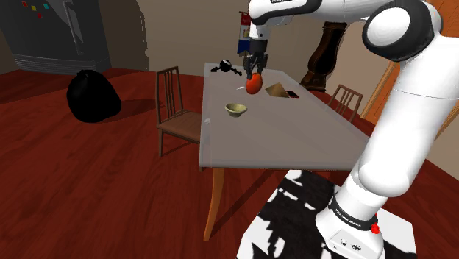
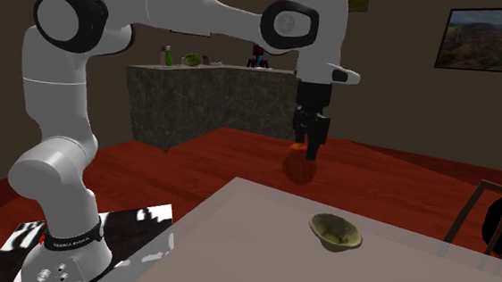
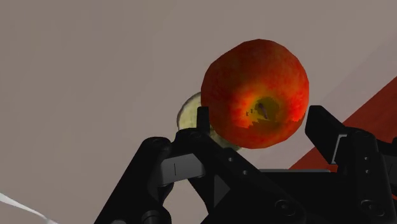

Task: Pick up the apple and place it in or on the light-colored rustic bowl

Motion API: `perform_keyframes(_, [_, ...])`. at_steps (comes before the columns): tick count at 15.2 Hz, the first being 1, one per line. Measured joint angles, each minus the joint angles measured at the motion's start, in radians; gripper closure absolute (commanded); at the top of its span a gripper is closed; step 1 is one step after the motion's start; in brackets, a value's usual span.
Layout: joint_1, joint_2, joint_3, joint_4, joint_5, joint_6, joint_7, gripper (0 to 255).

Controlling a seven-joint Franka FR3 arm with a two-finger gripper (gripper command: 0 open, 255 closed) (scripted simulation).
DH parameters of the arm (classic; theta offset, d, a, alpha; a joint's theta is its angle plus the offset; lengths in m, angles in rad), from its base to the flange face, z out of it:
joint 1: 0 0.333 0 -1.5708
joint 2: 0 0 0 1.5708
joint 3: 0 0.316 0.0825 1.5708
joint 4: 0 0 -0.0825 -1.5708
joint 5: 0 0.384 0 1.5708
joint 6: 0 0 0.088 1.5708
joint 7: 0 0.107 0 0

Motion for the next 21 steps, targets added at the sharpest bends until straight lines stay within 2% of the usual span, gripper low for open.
perform_keyframes(5, [-0.059,0.233,-0.02,0.345,0.051,-0.115,-0.072,255])
perform_keyframes(7, [-0.099,0.363,-0.022,0.552,0.078,-0.191,-0.098,255])
perform_keyframes(9, [-0.115,0.427,-0.02,0.638,0.089,-0.215,-0.105,255])
perform_keyframes(12, [-0.113,0.427,-0.02,0.603,0.089,-0.179,-0.106,255])
perform_keyframes(21, [-0.095,0.379,-0.02,0.402,0.081,-0.027,-0.102,255])
